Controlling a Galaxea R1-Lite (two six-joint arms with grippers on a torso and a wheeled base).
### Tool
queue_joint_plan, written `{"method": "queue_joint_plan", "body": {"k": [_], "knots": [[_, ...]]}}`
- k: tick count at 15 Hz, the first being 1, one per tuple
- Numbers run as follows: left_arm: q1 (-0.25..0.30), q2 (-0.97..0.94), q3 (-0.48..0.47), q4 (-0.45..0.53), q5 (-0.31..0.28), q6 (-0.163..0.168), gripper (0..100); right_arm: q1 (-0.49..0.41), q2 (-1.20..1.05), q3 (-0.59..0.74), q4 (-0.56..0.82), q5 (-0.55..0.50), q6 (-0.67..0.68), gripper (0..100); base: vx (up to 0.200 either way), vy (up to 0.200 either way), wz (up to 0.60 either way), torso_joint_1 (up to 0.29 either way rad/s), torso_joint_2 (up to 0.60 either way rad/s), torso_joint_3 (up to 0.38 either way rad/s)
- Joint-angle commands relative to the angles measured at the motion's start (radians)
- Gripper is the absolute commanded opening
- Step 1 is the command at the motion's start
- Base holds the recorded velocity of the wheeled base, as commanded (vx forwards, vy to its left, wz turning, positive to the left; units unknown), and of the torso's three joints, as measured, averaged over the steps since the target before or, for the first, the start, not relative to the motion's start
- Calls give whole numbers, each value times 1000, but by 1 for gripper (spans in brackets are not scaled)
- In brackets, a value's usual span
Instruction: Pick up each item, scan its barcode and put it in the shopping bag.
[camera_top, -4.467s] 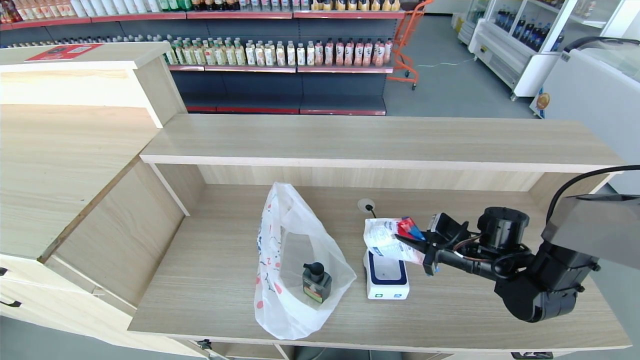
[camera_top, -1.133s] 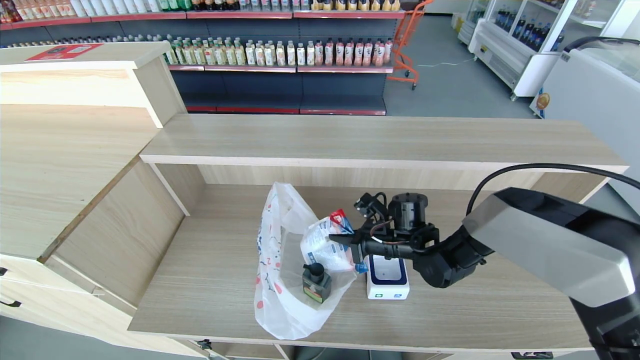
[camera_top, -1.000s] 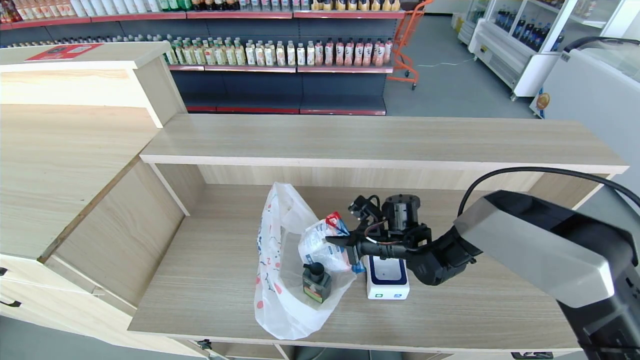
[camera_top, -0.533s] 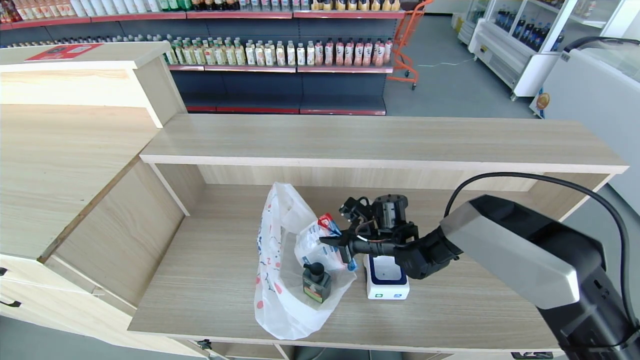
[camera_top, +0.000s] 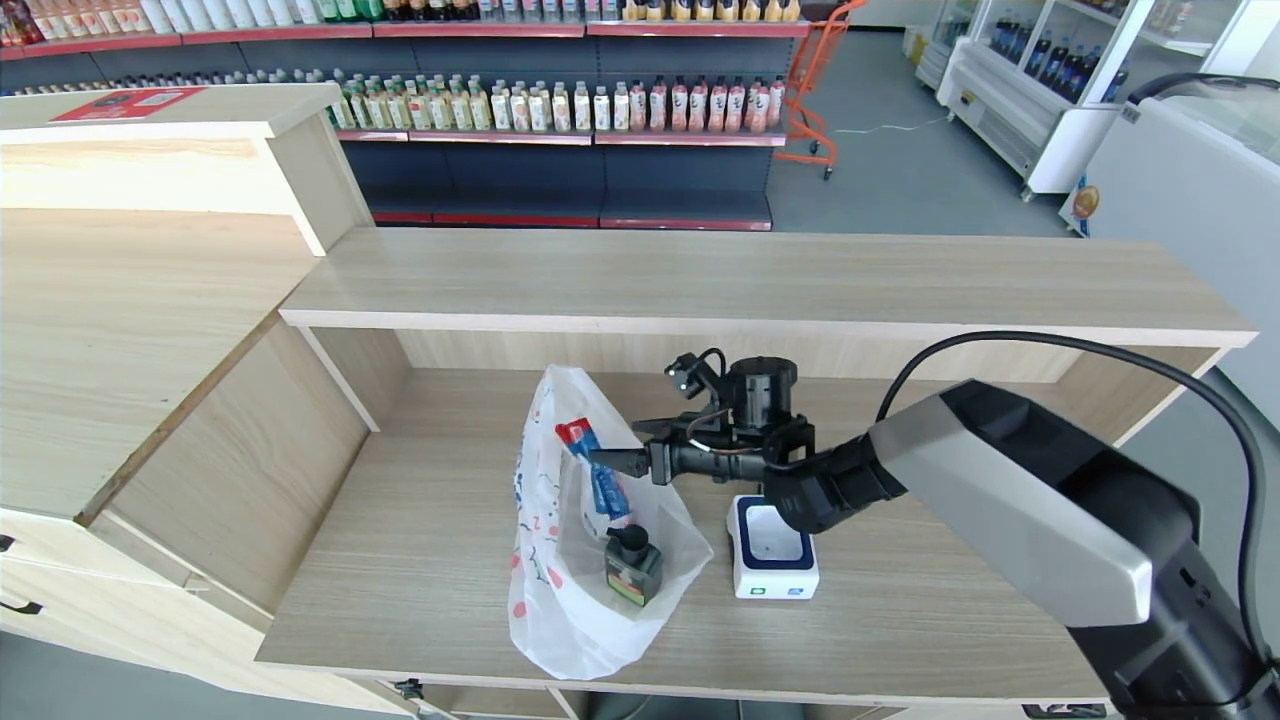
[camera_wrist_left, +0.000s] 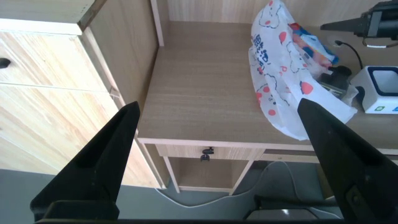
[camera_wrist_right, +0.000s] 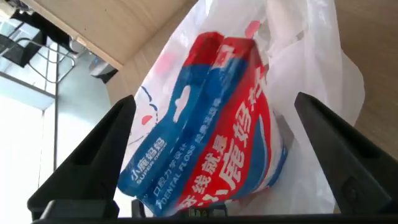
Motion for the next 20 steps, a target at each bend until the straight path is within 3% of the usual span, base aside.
{"method": "queue_joint_plan", "body": {"k": [1,6,8,11,12,13,17,18,19,20], "knots": [[0,0,0,0,1,-1,100,23,-23,-29,-3,1,44,100,0,0,0,0,0,0],[0,0,0,0,1,1,100,18,-74,-12,-8,1,77,100,0,0,0,0,0,0],[0,0,0,0,0,1,100,-13,-187,120,-11,-4,106,100,0,0,0,0,0,0],[0,0,0,0,1,-1,100,-94,-538,548,-10,2,149,100,0,0,0,0,0,0],[0,0,0,0,0,1,100,-106,-578,595,-8,2,147,100,0,0,0,0,0,0],[0,0,0,0,1,1,100,-183,-773,799,-6,4,139,100,0,0,0,0,0,0],[0,0,0,0,1,-1,100,-371,-1212,1203,15,-16,77,100,0,0,0,0,0,0],[0,0,0,0,0,1,100,-454,-1381,1324,86,-53,50,100,0,0,0,0,0,0],[0,0,0,0,0,-1,100,-491,-1460,1365,145,-92,23,100,0,0,0,0,0,0],[0,0,0,0,0,-1,100,-514,-1657,1450,294,-283,-12,100,0,0,0,0,0,0]]}}
